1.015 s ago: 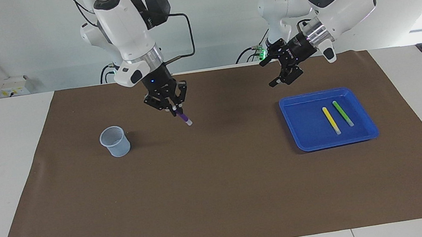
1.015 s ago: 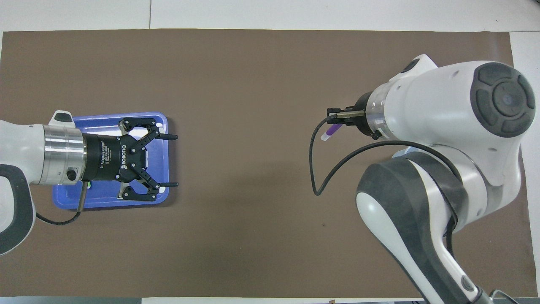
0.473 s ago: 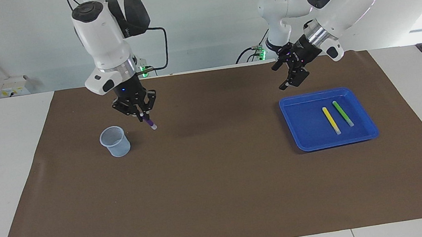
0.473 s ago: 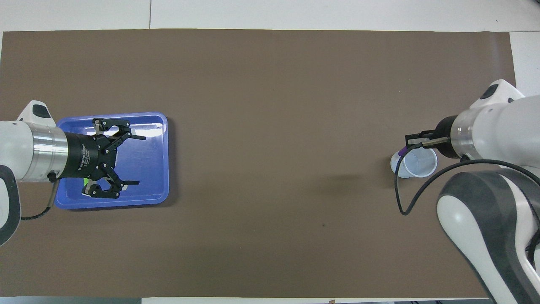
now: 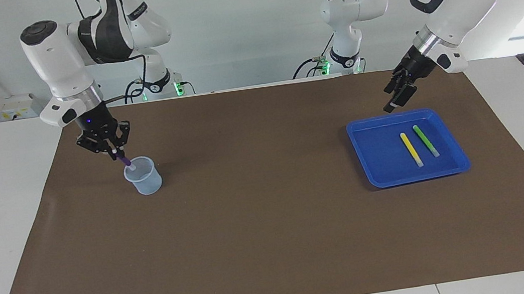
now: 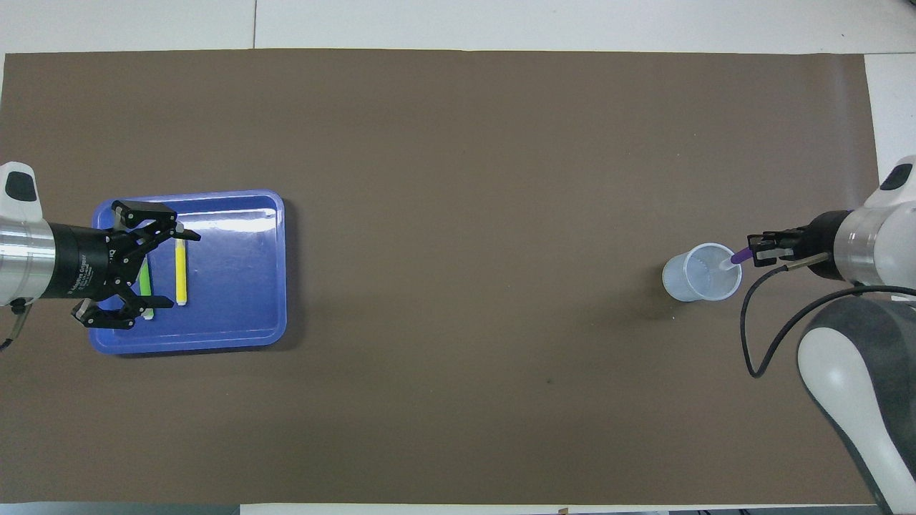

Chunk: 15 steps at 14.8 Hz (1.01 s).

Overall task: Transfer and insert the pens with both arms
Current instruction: 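Insert the purple pen into the cup while the left gripper grasps yellow pen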

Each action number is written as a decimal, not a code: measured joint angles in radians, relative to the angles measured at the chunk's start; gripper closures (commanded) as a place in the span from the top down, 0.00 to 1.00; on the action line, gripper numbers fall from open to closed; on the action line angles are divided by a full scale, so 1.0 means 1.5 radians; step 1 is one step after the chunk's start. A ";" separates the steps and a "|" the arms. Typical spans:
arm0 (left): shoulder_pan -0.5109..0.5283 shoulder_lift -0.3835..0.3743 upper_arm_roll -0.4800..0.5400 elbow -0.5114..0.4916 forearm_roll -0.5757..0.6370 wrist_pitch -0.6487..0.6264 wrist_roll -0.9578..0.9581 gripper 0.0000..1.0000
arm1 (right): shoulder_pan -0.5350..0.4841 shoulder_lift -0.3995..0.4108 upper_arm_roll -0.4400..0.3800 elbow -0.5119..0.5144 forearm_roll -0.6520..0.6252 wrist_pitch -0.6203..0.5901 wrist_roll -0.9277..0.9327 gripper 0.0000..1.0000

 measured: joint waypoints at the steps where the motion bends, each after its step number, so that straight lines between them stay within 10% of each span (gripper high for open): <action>1: 0.009 0.002 0.000 -0.001 0.008 0.000 0.037 1.00 | 0.000 0.000 0.001 -0.012 0.000 0.018 0.000 0.00; 15: 0.046 0.143 0.001 -0.003 0.194 0.105 0.436 1.00 | -0.009 0.024 0.003 -0.142 0.000 0.185 -0.012 0.00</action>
